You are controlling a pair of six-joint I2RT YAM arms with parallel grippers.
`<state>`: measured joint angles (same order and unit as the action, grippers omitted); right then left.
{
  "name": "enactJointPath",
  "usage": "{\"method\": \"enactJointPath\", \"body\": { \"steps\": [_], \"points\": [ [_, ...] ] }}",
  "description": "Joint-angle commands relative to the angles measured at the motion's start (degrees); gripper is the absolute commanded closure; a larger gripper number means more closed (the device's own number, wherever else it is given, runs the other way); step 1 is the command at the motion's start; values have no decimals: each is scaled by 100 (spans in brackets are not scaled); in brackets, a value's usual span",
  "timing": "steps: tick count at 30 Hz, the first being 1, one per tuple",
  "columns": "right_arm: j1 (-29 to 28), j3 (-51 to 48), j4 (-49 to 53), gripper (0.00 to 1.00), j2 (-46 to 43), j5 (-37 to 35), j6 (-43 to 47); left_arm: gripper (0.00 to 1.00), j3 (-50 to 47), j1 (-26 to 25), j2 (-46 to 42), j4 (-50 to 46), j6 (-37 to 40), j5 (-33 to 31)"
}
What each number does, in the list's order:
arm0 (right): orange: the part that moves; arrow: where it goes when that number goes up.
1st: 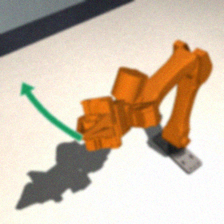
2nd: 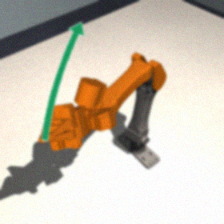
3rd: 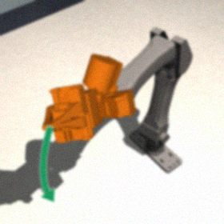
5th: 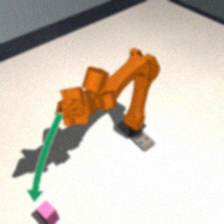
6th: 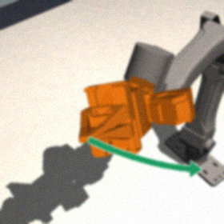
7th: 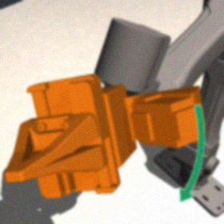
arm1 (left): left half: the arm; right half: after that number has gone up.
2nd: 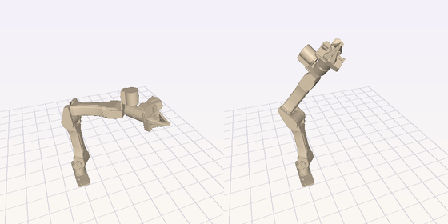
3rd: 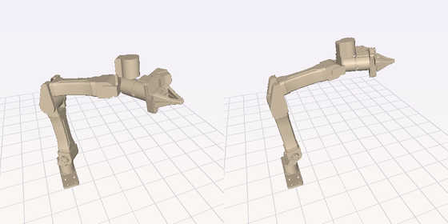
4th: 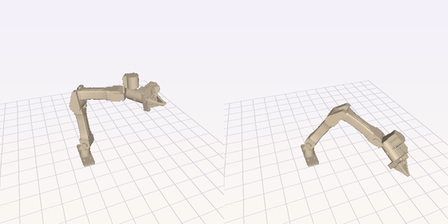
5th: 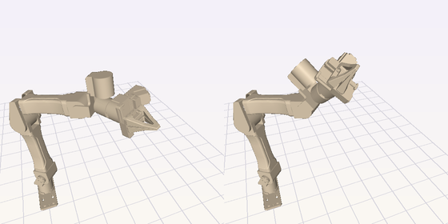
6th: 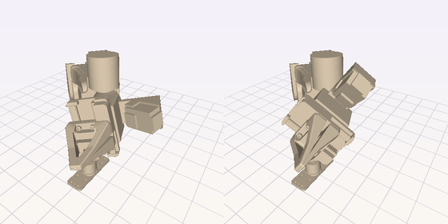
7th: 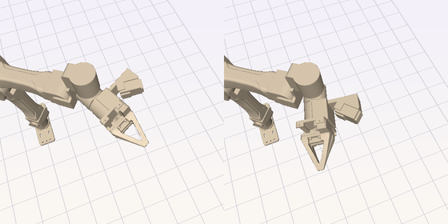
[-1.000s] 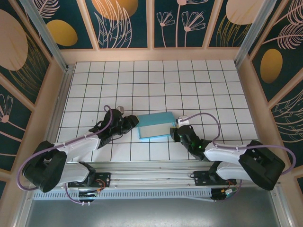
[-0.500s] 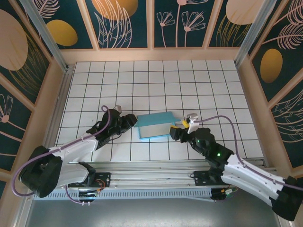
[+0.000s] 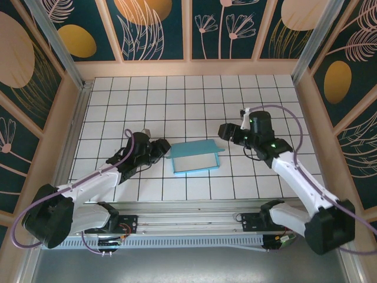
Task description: Fold the paper box
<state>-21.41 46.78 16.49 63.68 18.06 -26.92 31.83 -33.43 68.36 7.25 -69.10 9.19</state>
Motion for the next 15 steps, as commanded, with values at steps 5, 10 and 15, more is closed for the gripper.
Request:
{"method": "enactJointPath", "body": {
  "steps": [5, 10, 15],
  "points": [
    [93, -139, -265, 31, 812, 1006, -60, 61, 159, 12, 474, -128, -125, 234],
    [85, -344, -593, 35, 942, 1077, -190, 62, 54, 3, 642, 53, -193, 377],
    [59, -410, -655, 45, 1058, 1063, -200, 65, 30, -132, 696, 176, -266, 433]
  ]
}}
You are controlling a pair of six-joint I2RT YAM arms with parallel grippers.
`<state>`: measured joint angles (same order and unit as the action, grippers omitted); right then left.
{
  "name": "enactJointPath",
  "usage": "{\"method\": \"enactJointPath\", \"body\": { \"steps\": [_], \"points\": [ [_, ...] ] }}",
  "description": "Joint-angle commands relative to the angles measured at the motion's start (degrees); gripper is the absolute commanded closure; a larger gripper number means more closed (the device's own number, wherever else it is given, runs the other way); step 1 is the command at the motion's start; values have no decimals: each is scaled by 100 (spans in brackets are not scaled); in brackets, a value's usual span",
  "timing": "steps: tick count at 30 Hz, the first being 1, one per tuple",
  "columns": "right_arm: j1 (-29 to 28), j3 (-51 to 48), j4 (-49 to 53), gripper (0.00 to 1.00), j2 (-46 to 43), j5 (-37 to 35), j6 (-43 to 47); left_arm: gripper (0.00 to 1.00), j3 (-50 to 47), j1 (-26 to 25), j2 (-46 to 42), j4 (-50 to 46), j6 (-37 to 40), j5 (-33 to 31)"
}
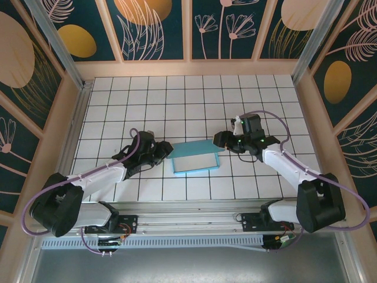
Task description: Fold the paper box
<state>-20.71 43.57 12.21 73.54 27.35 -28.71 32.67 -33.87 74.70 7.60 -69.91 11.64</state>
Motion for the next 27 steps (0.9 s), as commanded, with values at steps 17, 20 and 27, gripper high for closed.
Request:
{"method": "enactJointPath", "body": {
  "steps": [17, 20, 27],
  "points": [
    [-426, -385, -540, 62, 462, -215, -82, 70, -448, -285, 172, 500, -517, 295],
    [-469, -433, -577, 62, 476, -379, -52, 69, -577, -320, 206, 690, -666, 307],
    [-540, -489, -657, 65, 512, -600, -21, 69, -614, -372, 317, 821, -687, 368]
  ]
}}
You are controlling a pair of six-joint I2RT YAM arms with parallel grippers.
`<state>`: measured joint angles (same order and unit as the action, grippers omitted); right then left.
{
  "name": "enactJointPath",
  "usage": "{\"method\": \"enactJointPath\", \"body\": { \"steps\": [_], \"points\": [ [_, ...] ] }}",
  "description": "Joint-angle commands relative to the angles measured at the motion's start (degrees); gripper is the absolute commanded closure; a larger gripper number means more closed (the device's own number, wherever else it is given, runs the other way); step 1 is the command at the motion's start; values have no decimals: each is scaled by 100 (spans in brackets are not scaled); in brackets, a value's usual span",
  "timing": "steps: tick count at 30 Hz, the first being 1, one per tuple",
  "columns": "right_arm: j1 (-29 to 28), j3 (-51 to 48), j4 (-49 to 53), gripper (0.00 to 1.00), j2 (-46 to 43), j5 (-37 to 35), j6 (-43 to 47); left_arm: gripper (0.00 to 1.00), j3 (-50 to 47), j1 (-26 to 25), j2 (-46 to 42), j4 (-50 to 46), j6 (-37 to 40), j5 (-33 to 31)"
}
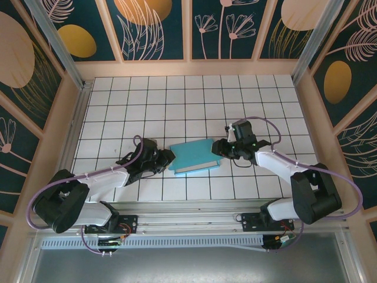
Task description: Fold the paper box
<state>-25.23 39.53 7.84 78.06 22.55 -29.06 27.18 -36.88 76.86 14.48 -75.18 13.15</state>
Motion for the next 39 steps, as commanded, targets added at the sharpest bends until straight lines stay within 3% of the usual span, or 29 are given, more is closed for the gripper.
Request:
{"method": "enactJointPath", "body": {
  "steps": [1, 9, 18, 39],
  "points": [
    [-104, -94, -217, 66, 59, -195, 31, 69, -51, -78, 115, 63, -132, 174],
    [-139, -110, -102, 68, 77, -575, 232, 70, 92, -73, -137, -777, 263, -337],
    [-163, -110, -182, 70, 189, -514, 234, 66, 53, -78, -187, -912, 278, 34],
    [-254, -51, -207, 75, 367, -466, 120, 69, -99, -100, 70, 11, -155, 566]
  ]
}}
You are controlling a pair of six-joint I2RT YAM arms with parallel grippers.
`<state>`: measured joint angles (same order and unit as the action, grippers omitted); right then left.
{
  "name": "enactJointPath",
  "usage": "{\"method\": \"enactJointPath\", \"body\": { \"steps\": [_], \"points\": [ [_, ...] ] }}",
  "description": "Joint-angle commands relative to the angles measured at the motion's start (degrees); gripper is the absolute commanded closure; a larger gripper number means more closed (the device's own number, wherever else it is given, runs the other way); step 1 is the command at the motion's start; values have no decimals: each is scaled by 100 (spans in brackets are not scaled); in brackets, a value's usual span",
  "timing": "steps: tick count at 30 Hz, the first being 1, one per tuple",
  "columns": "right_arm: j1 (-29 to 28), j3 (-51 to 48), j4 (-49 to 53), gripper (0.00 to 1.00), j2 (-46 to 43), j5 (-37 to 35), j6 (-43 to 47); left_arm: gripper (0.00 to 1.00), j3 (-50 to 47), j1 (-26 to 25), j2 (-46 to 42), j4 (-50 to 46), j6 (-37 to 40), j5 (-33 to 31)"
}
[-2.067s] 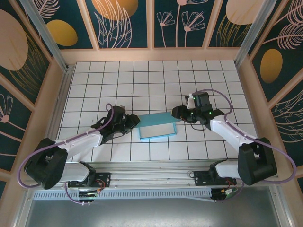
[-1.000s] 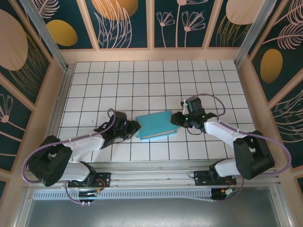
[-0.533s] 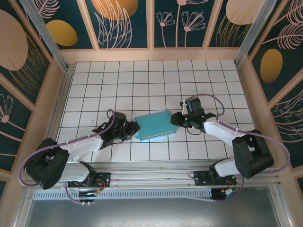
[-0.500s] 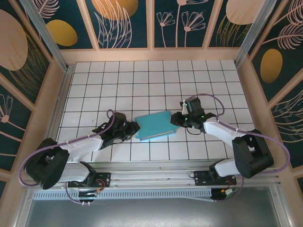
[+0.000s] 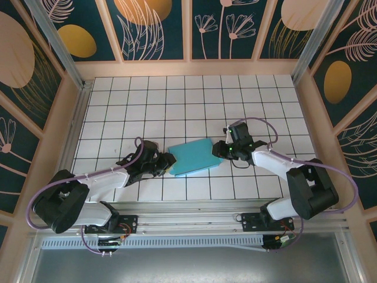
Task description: Fold the paper box
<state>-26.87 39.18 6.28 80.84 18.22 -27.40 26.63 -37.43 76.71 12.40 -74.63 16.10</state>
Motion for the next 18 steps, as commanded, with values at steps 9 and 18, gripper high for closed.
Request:
{"method": "enactJointPath", "body": {
  "steps": [9, 18],
  "points": [
    [-128, -67, -148, 76, 131, -20, -80, 80, -68, -41, 187, 214, -406, 171],
    [-167, -129, -249, 78, 194, 22, -116, 83, -126, -45, 195, 305, -671, 87]
  ]
}}
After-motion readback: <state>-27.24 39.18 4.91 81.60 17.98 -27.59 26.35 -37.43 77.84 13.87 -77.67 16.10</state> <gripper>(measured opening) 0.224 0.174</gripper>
